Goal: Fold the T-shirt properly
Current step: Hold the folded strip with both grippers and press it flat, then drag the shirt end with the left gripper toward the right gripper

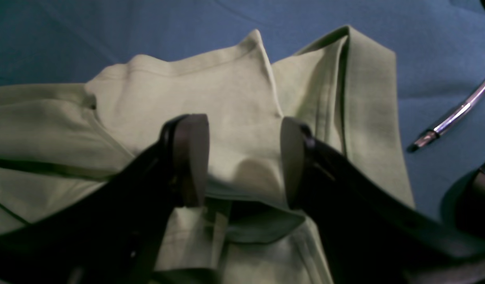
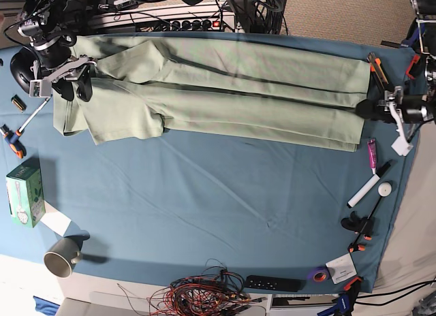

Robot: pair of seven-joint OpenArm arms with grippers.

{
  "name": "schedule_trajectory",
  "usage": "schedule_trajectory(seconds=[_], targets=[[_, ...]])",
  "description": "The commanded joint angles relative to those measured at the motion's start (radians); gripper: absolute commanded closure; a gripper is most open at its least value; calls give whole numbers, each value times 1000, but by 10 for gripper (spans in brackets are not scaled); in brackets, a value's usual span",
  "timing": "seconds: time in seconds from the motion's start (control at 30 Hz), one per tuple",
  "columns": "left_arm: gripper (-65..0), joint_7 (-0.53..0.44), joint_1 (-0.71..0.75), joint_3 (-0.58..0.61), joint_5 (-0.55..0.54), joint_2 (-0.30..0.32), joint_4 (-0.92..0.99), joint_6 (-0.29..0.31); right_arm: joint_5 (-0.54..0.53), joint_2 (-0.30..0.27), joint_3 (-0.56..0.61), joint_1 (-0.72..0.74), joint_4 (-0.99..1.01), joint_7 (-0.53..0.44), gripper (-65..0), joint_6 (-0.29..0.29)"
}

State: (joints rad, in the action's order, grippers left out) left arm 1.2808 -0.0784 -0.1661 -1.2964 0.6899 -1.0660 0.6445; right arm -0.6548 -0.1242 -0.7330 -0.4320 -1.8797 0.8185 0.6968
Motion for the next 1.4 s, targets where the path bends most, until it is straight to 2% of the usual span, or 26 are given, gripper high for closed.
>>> schedule_trajectory(seconds=[0.0,0.1,0.57,0.6,0.67,0.73,0.87,1.0,1.23,1.37], targets=[[-260,57,14,11,85,-14,5,-17,-18,-11,-8,0,-18,-27,-292,1],[-260,58,15,11,85,-31,5,-19,-18,-11,-8,0,-18,-27,-292,1],[-259,63,14,11,62,-31,5,-19,-18,-11,-8,0,-18,-27,-292,1],[-246,61,14,11,61,-31,5,-19,-18,-11,-8,0,-18,-27,-292,1],[-163,56,14,11,61,-31,5,-19,-18,-11,-8,0,-18,-27,-292,1],[0,57,14,11,58,-34,5,-17,-18,-11,-8,0,-18,-27,-292,1],[0,115,12,11,-82,-44,-7,38,-18,-8,-8,0,-18,-27,-292,1],[0,115,18,11,-187,-62,-103,50,-18,0,-8,0,-18,-27,-292,1],[0,115,59,11,-187,-75,-377,54,-18,0,-8,2,-18,-27,-292,1],[0,115,68,11,-187,-127,-483,54,-18,0,-8,3,-18,-30,-292,1]])
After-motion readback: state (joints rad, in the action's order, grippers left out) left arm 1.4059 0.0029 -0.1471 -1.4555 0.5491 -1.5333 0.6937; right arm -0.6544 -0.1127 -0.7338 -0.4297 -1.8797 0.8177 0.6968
